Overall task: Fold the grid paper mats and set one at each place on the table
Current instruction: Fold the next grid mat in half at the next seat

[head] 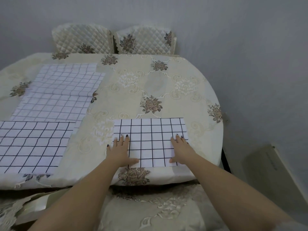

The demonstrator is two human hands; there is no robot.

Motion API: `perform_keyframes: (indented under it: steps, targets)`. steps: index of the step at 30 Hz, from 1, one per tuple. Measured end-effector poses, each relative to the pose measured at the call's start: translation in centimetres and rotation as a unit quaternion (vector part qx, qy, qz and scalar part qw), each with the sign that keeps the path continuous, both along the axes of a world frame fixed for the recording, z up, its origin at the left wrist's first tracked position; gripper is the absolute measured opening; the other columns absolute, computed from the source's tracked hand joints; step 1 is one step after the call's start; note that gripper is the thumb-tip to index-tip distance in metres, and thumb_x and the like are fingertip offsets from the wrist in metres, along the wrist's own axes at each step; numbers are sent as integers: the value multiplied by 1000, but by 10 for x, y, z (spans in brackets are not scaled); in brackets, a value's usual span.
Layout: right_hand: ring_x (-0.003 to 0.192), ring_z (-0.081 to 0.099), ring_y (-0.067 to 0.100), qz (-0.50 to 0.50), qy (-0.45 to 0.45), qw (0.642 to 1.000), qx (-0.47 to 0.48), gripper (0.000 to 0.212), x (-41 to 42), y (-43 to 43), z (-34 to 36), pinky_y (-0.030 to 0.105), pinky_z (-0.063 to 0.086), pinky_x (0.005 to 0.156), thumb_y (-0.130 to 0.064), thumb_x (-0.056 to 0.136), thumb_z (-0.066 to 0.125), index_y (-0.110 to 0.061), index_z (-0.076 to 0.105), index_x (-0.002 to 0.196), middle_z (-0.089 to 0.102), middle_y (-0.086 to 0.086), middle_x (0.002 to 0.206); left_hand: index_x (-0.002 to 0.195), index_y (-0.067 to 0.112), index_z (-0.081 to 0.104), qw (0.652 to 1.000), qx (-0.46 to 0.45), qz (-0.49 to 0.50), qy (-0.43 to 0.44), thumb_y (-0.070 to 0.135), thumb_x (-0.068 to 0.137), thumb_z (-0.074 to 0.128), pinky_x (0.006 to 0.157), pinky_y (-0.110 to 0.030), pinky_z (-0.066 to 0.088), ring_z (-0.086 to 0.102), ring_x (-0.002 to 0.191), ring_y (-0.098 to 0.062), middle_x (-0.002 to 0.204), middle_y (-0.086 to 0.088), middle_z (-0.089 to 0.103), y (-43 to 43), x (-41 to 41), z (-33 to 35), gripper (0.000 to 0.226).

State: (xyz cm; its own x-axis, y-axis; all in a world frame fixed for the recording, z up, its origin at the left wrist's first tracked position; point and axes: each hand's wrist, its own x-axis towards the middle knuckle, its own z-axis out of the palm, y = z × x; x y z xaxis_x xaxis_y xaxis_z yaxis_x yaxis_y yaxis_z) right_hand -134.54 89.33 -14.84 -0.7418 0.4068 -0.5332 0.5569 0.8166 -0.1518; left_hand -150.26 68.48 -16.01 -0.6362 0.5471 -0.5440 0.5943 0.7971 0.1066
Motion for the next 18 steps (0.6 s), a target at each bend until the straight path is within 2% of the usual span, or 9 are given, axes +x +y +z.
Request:
perform_keyframes:
  steps: [2,4,6,9,10,11,14,18]
  targets:
    - [148,-1,32,-26,21,999,-23,101,-3,-3,5,45,19,119,-39,80,71,-14,5,152,-2,11,161,154,20,-10,996,64,58,-5,72,82,47,118,-56,9,-4,150,-28,163,-4,-9,7,7,5,105]
    - [149,2,29,-92,79,989,-90,92,-4,-7,13,42,17,119,-36,85,67,-15,9,153,2,9,161,155,20,3,968,188,156,-50,64,88,48,118,-50,17,8,150,-25,163,-3,5,13,17,14,93]
    - [147,16,25,-199,173,948,-179,78,-5,-11,22,39,23,117,-35,89,62,-16,19,151,14,6,160,152,18,23,892,316,290,-140,53,92,50,115,-44,27,28,144,-24,159,-3,26,21,29,26,74]
    - [133,42,23,-357,298,838,-287,54,-4,-15,38,38,37,109,-33,93,55,-18,40,142,40,4,148,136,13,49,716,429,457,-306,42,97,48,105,-41,42,53,123,-22,138,-7,54,36,42,44,48]
    - [125,49,22,-392,320,804,-311,46,-2,-15,42,39,40,106,-32,94,53,-19,46,138,48,4,141,129,12,54,673,452,476,-341,39,98,47,101,-40,46,57,117,-21,130,-7,59,40,46,49,42]
    - [118,54,21,-421,338,774,-331,40,0,-14,46,39,43,103,-32,94,51,-20,50,132,53,4,135,123,11,57,654,468,474,-358,37,100,45,97,-39,48,60,113,-21,125,-7,62,45,50,54,38]
    - [102,60,18,-473,380,705,-368,22,12,-9,55,37,47,90,-32,95,48,-22,55,114,60,2,117,115,12,61,653,493,434,-377,36,102,40,92,-37,51,63,109,-19,118,-5,67,61,63,68,35]
    - [102,62,19,-505,421,663,-357,19,38,1,64,41,50,92,-33,97,47,-22,54,111,60,1,107,106,17,64,677,494,381,-390,37,102,39,93,-38,51,65,105,-17,113,-4,70,93,80,83,32]
